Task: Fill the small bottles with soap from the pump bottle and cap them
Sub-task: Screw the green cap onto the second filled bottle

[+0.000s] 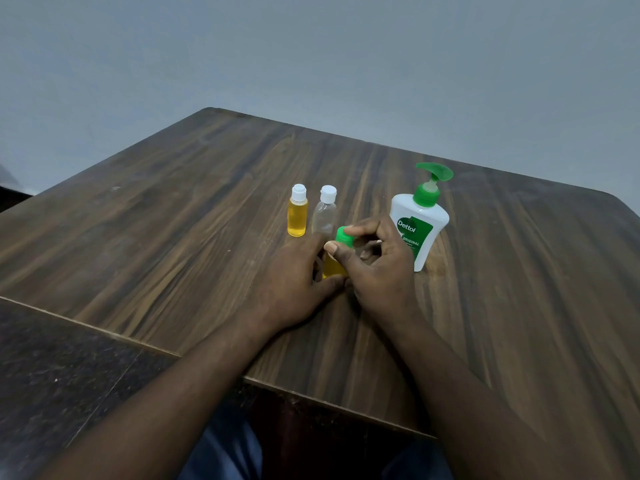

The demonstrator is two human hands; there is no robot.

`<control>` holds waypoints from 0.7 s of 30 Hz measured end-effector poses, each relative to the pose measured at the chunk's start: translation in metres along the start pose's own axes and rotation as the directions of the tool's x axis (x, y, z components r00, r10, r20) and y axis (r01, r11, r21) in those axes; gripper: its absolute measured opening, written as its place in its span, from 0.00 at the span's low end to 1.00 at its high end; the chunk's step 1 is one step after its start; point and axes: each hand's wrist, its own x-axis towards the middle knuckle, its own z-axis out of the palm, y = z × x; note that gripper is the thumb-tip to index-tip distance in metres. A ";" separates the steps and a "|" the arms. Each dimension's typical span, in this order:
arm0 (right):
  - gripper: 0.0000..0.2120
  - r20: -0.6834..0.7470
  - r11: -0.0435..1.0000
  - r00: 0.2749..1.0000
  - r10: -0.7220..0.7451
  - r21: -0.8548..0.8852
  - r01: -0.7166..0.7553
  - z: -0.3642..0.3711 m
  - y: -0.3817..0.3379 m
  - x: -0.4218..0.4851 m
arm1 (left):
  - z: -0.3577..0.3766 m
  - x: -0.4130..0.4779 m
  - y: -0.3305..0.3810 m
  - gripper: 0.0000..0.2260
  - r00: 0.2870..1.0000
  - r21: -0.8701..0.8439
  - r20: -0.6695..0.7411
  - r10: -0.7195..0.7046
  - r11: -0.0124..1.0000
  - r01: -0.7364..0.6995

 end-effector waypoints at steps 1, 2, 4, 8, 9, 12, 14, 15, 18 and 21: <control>0.12 0.026 0.999 0.999 -0.020 0.029 0.019 0.000 0.001 -0.001 | 0.000 0.000 -0.001 0.20 1.000 -0.005 -0.001 0.010 1.000 -0.010; 0.10 0.050 0.998 0.998 -0.036 0.062 0.033 -0.001 0.001 -0.002 | 0.000 0.001 -0.001 0.19 1.000 -0.005 0.001 0.020 1.000 -0.020; 0.10 0.059 0.995 0.998 -0.038 0.096 0.032 -0.004 0.002 -0.002 | 0.000 0.002 -0.001 0.20 1.000 0.006 0.014 0.015 1.000 -0.015; 0.16 -0.039 0.997 0.997 -0.060 -0.054 0.058 0.000 0.001 0.000 | 0.003 0.001 0.000 0.19 1.000 0.018 -0.019 -0.012 1.000 0.012; 0.16 -0.050 0.995 0.996 -0.078 -0.069 0.075 0.001 0.002 0.000 | 0.004 0.001 0.001 0.20 1.000 0.021 -0.027 -0.008 1.000 0.008; 0.12 -0.029 0.995 0.995 -0.097 -0.020 0.096 0.003 0.005 0.001 | 0.004 0.003 0.001 0.20 0.999 -0.044 -0.032 -0.012 0.999 0.011; 0.09 0.004 0.995 0.995 -0.095 0.041 0.095 0.000 0.007 0.000 | -0.001 0.002 0.001 0.21 0.999 -0.218 0.015 -0.043 0.975 0.045; 0.08 0.014 0.993 0.995 -0.094 0.066 0.093 -0.001 0.007 0.000 | -0.004 0.002 0.000 0.23 0.997 -0.288 0.049 -0.051 0.956 0.063; 0.08 0.007 0.993 0.993 -0.114 0.041 0.113 -0.004 0.007 0.000 | -0.005 0.000 -0.001 0.23 0.995 -0.315 0.068 -0.069 0.945 0.087; 0.07 0.000 0.986 0.987 -0.163 -0.049 0.162 -0.003 0.010 0.001 | -0.002 0.000 0.000 0.21 0.995 -0.228 -0.037 -0.089 0.971 0.078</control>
